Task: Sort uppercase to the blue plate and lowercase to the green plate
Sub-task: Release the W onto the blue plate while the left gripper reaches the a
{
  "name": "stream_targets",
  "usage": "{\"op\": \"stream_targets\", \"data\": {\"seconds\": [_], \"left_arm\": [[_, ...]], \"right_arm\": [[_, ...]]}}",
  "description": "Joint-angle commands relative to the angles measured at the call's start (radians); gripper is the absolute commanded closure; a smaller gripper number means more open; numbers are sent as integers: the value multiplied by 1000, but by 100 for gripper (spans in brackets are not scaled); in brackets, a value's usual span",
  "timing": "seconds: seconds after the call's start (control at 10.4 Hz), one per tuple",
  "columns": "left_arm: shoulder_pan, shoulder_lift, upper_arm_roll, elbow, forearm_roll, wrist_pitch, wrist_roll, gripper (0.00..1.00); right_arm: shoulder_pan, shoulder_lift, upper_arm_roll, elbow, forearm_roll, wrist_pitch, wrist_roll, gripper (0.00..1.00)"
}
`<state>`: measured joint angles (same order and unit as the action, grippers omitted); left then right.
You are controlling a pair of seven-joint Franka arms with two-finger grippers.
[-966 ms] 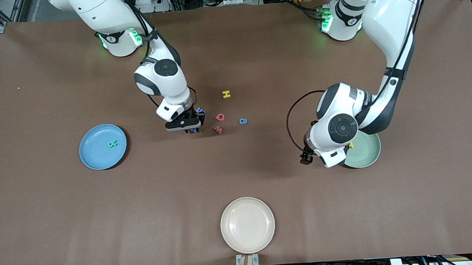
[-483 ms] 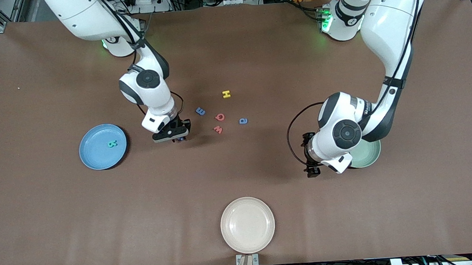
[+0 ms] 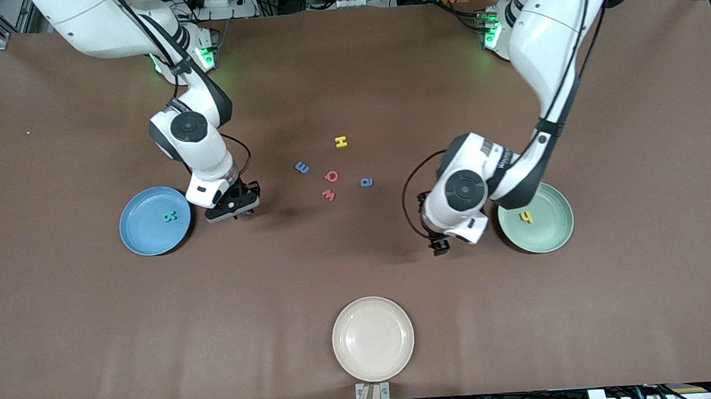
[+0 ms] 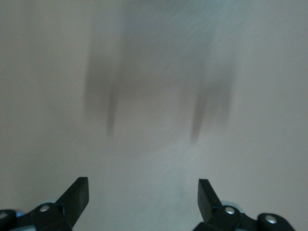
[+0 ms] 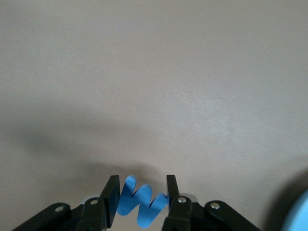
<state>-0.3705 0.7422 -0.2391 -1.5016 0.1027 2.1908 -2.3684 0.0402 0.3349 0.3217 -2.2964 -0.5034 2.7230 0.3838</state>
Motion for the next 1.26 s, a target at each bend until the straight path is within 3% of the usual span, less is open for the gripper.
{"op": "stream_targets", "data": {"seconds": [0.0,0.19,0.48,0.58,0.77,0.87,1.16], "left_arm": [[-108,9,18,14,89,3,-46,0],[-178,29,17,15,160,1,-48,0],[-229,52,17,24,160,4,-58,0],[-240,62,15,24,155,6,-60,0],[-255,66,15,26,155,24,-60,0],[-268,65,15,27,154,30,-61,0],[-280,66,14,21,149,75,-61,0]], "right_arm": [[-77,-57,37,-34,-11,-46,-130,54],[-120,-76,37,-35,-7,-92,-271,54],[-232,-103,37,-35,0,-149,-547,54],[-267,-114,37,-34,59,-178,-650,54],[-334,-129,30,-20,319,-251,-968,54],[-356,-128,17,-15,365,-276,-1085,55],[-379,-125,-53,-15,364,-290,-1208,54]]}}
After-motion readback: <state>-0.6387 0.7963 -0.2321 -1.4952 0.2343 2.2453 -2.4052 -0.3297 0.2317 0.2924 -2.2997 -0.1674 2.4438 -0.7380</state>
